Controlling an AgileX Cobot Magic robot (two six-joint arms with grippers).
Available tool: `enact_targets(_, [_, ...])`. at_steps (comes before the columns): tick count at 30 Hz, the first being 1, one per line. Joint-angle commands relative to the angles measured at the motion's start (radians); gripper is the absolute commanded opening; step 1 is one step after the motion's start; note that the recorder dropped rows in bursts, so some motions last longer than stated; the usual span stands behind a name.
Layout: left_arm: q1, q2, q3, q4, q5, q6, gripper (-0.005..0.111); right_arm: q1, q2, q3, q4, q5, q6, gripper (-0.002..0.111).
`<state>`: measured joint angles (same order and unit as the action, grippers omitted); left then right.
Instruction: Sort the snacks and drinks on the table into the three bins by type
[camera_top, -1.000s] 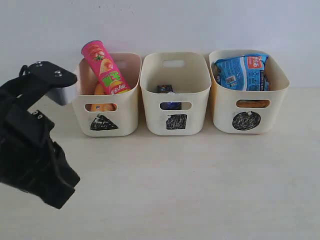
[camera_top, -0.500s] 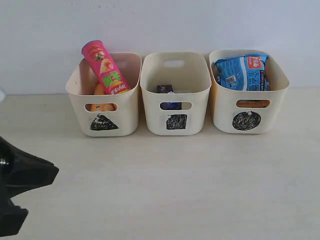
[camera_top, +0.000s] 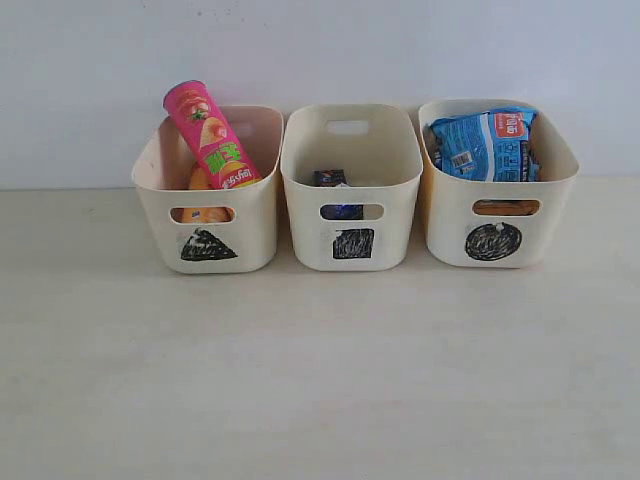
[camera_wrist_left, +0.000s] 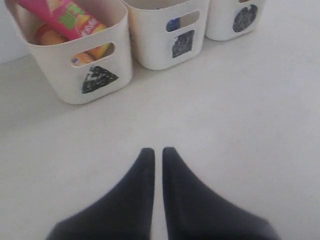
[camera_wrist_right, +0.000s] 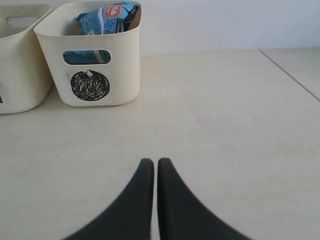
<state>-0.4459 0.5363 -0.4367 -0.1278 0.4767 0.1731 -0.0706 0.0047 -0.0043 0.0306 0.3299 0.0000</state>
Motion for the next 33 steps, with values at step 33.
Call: enact_targets(33, [0.365,-0.536,0.384,-0.026,-0.265,-0.006,0.004,0.002,-0.005,0.004,-0.002,-0.008,0.0,0.0])
